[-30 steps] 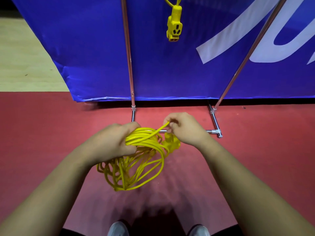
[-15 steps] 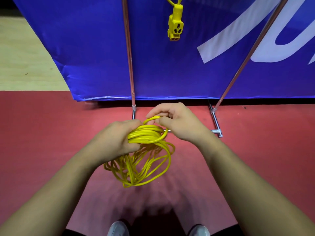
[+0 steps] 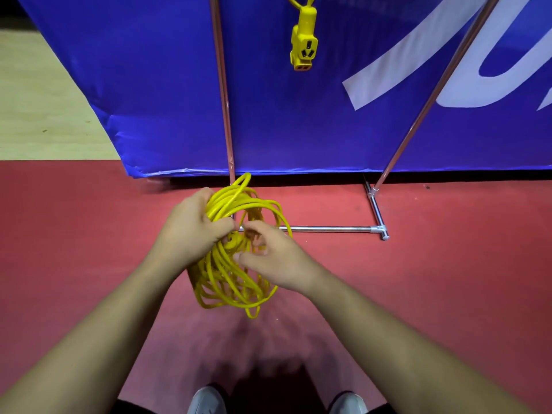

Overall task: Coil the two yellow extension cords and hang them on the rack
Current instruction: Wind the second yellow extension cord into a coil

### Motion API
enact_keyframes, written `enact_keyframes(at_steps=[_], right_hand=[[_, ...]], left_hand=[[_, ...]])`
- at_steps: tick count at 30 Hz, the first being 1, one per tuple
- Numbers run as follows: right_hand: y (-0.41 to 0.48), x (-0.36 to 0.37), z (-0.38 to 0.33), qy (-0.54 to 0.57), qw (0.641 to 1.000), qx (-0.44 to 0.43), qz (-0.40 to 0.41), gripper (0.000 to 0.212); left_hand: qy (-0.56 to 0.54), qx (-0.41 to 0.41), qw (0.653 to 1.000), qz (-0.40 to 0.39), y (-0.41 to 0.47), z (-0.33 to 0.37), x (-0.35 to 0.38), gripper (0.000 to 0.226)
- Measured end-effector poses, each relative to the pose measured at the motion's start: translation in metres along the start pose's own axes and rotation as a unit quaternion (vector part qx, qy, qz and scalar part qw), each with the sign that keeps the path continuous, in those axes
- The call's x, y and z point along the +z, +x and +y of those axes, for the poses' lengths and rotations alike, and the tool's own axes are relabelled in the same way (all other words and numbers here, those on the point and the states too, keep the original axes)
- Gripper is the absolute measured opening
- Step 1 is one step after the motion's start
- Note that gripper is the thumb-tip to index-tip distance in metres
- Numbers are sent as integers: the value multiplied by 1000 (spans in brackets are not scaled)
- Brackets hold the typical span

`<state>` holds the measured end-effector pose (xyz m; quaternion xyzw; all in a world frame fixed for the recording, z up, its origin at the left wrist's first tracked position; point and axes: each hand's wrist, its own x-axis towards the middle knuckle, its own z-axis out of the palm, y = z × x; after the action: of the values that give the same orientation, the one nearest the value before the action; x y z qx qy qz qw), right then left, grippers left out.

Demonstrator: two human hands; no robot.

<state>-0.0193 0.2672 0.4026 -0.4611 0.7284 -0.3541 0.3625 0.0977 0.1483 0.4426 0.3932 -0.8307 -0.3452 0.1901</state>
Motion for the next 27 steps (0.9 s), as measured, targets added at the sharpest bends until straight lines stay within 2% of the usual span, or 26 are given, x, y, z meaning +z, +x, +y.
enact_keyframes(at_steps=[1, 5, 8, 10, 12, 14, 16, 18, 21, 24, 27], right_hand=[[3, 5, 2, -10, 1000, -8, 11, 63], [12, 11, 9, 16, 999, -17, 25, 48], [13, 16, 10, 37, 998, -19, 43, 52], [16, 19, 12, 41, 998, -14, 47, 47], [16, 21, 11, 52, 998, -17, 33, 44], [15, 20, 9, 130, 991, -15, 21, 42], [10, 16, 7, 213, 977, -12, 27, 31], [7, 11, 6, 251, 967, -24, 43, 21], [5, 2, 5, 225, 971, -75, 31, 5], [4, -1, 1, 195, 974, -93, 66, 6], [0, 0, -2, 218, 969, -66, 100, 7]], left_hand=[[1, 2, 1000, -5, -1, 2, 1, 35], [-17, -8, 999, -27, -3, 0, 4, 31], [-80, -29, 995, -43, -4, 0, 2, 30], [-100, -27, 993, -50, -5, 2, 1, 31], [-84, -11, 995, -52, -5, 3, -2, 35], [-78, 5, 995, -56, -4, 2, -5, 38], [-57, 16, 997, -47, -1, -2, -8, 38], [-19, 29, 999, -34, 2, -8, -12, 41], [1, 30, 999, -32, 3, -15, -14, 33], [54, 64, 996, -37, 2, -13, -16, 32], [103, 83, 989, -62, 4, -11, -16, 36]])
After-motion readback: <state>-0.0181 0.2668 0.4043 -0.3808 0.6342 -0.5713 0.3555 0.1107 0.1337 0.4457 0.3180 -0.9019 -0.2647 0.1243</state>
